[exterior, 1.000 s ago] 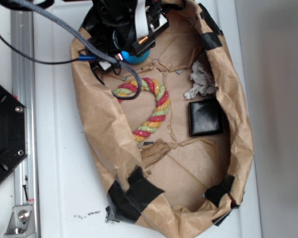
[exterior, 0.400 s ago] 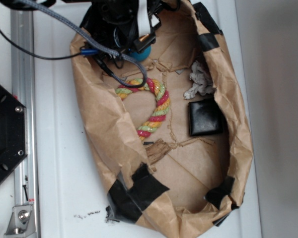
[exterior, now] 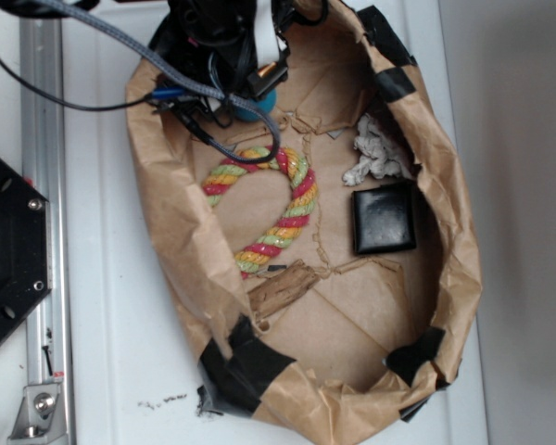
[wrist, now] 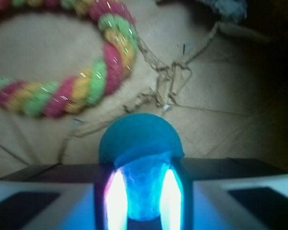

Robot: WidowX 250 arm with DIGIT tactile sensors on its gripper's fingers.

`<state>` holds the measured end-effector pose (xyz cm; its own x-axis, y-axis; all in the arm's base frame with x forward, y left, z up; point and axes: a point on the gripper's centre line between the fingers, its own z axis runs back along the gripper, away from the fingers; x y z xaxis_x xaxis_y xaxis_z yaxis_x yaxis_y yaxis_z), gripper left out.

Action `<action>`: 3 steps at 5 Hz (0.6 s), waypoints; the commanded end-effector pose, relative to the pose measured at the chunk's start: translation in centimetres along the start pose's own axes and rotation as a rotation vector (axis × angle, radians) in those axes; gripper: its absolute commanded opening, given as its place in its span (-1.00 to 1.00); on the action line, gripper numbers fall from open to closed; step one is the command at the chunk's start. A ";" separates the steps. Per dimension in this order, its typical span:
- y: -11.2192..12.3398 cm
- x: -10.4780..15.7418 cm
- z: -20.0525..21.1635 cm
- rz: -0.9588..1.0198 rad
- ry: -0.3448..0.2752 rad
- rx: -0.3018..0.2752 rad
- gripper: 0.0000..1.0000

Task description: Grab the blue ball.

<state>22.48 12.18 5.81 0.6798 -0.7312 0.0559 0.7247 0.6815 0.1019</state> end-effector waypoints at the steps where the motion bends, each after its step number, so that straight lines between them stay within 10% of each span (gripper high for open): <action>1: -0.1 7.0 8.1 0.075 -0.072 0.131 -1.00; 3: -0.4 9.6 10.6 0.175 -0.038 0.117 -1.00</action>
<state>26.47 5.59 15.79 0.8092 -0.5822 0.0785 0.5678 0.8094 0.1500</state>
